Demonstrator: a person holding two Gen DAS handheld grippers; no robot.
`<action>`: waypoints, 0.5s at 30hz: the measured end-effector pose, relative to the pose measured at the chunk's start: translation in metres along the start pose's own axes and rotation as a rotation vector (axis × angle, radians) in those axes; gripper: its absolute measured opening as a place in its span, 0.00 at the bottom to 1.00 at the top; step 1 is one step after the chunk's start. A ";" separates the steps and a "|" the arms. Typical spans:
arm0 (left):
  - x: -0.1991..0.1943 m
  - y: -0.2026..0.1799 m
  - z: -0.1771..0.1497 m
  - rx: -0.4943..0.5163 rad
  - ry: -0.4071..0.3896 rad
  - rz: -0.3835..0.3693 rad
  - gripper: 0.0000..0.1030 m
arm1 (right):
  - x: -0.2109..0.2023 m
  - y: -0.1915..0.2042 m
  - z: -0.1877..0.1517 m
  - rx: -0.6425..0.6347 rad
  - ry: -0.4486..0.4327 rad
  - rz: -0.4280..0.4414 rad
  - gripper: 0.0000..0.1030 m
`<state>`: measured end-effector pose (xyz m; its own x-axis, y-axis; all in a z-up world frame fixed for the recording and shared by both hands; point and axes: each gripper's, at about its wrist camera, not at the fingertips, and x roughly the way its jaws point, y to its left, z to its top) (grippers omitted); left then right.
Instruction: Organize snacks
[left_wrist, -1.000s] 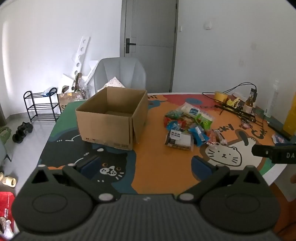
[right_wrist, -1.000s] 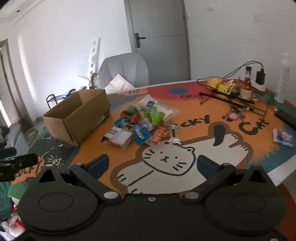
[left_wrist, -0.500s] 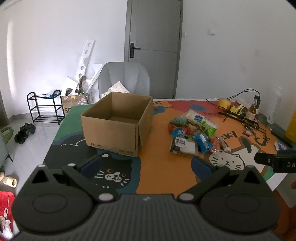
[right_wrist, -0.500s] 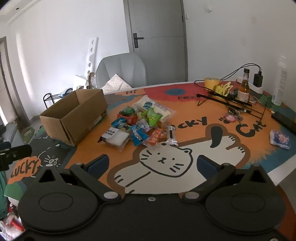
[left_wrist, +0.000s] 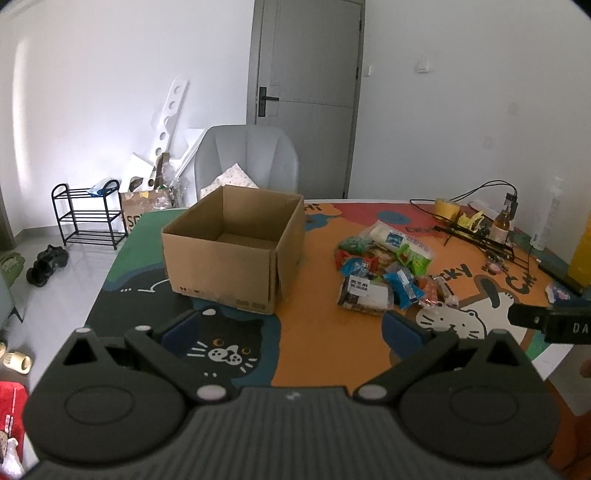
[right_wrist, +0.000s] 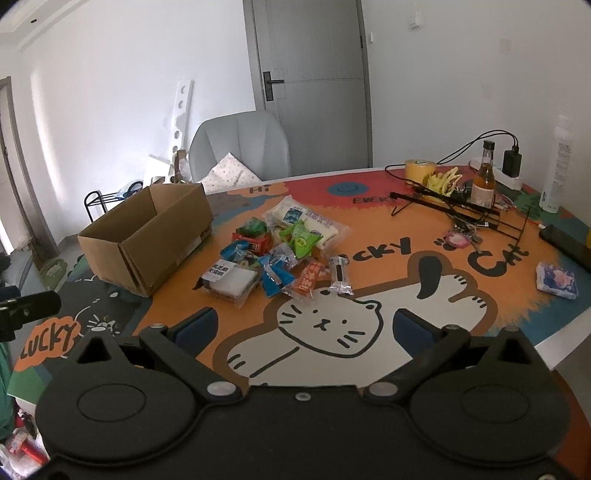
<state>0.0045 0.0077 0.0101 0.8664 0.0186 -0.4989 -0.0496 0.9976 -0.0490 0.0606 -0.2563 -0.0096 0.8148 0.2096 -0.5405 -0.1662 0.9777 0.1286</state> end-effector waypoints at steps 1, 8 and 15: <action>0.000 0.000 0.000 0.000 0.000 0.000 1.00 | 0.000 0.000 0.000 -0.001 0.001 0.003 1.00; 0.000 -0.003 0.004 0.010 -0.004 -0.018 1.00 | -0.002 0.002 0.001 -0.011 -0.005 0.007 1.00; 0.005 -0.006 0.008 0.023 0.005 -0.031 1.00 | -0.001 0.003 0.002 -0.010 -0.005 0.004 1.00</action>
<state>0.0126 0.0021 0.0147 0.8649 -0.0124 -0.5018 -0.0115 0.9989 -0.0446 0.0601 -0.2537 -0.0073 0.8171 0.2136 -0.5355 -0.1750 0.9769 0.1225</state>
